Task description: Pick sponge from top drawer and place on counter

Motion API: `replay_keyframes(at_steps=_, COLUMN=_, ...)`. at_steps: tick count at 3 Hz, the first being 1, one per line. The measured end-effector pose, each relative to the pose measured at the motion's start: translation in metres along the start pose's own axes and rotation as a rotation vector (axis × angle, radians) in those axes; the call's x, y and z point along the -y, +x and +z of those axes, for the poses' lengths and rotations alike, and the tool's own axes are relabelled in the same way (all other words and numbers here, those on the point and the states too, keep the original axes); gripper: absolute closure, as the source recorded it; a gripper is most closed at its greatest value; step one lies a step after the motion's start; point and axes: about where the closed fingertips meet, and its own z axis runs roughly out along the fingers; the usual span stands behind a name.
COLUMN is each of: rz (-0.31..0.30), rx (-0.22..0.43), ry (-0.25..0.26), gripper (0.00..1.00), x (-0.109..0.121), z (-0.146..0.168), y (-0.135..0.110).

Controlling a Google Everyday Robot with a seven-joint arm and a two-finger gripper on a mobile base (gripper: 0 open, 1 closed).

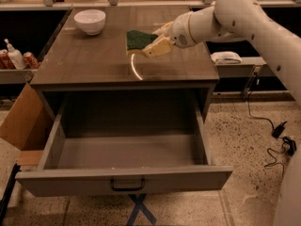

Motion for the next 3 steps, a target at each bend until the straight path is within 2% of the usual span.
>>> replay_keyframes(at_steps=2, rz=0.055, rx=-0.006, ry=-0.020, gripper=0.11, x=0.017, z=0.027, y=0.011)
replay_keyframes(at_steps=3, rz=0.066, rx=-0.017, ry=-0.046, gripper=0.00, x=0.019, z=0.044, y=0.017)
